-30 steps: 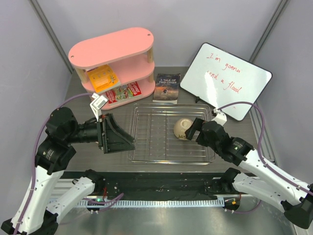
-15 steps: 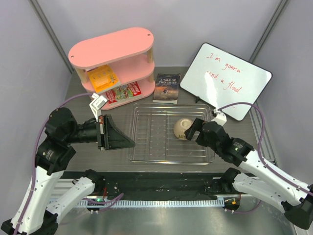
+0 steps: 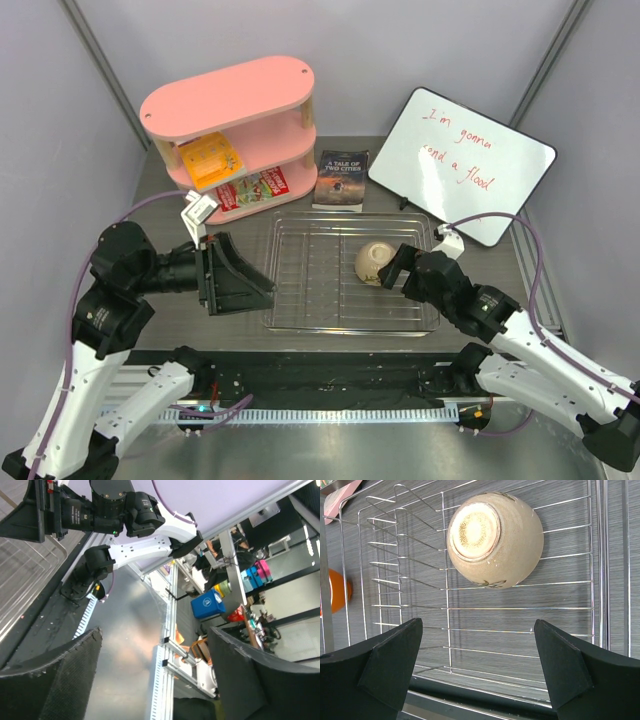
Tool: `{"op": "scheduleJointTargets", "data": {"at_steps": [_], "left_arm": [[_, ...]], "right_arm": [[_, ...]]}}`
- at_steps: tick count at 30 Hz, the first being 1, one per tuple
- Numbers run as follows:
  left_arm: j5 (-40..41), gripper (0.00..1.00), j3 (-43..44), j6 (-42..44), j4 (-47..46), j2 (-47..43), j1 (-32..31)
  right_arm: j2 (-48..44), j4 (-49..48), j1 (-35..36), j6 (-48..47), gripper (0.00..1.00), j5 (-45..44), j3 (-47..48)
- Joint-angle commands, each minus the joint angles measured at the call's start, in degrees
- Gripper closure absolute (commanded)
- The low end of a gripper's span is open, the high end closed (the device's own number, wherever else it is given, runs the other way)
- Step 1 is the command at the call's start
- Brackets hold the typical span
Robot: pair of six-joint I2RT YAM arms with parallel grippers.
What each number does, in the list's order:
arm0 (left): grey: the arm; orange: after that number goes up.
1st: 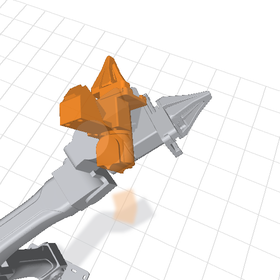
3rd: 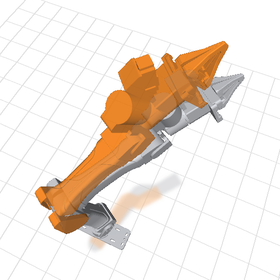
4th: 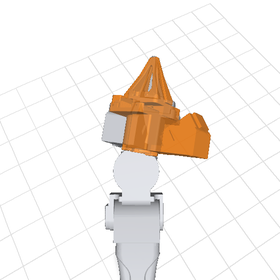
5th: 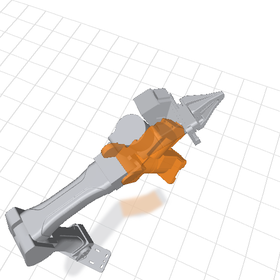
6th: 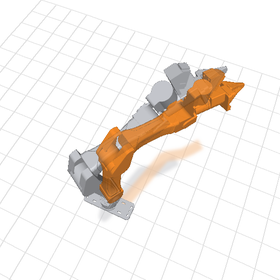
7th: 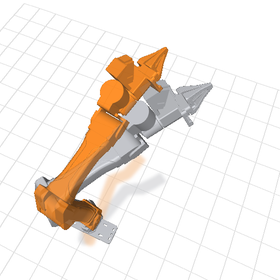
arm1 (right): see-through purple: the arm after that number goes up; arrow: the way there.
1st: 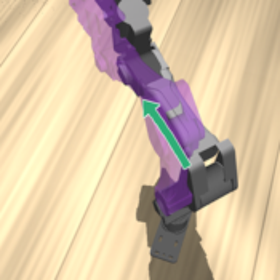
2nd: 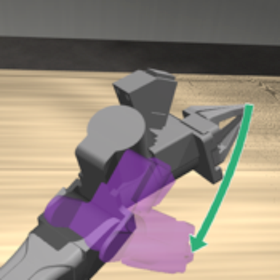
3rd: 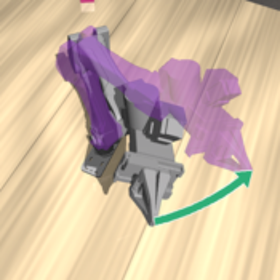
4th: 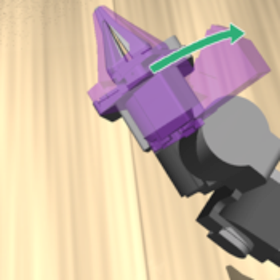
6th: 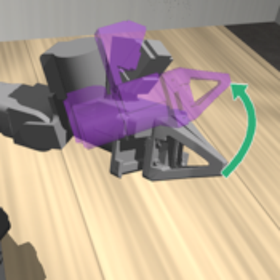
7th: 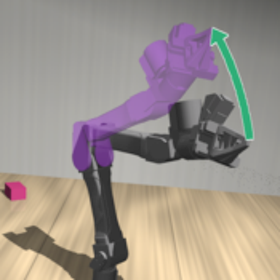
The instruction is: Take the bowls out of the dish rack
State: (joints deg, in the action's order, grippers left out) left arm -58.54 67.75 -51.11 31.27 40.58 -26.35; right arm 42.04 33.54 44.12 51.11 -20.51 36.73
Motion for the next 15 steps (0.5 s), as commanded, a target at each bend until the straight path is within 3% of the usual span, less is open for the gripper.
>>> {"op": "scheduleJointTargets", "data": {"at_steps": [1,5,15], "left_arm": [[-0.9,0.09,-0.6,-3.7,-7.4,-1.4,0.0],[-2.0,0.0,-3.0,-9.9,-15.7,-2.3,0.0],[-2.5,0.0,-1.8,-10.1,-16.3,-2.0,0.0]], "right_arm": [[-0.1,-1.7,-0.3,-0.6,0.0,0.1,0.1],[-0.4,-1.7,-0.3,-0.7,0.0,-0.1,0.0],[-0.2,-1.6,-0.3,-1.3,0.0,-0.1,0.6]]}}
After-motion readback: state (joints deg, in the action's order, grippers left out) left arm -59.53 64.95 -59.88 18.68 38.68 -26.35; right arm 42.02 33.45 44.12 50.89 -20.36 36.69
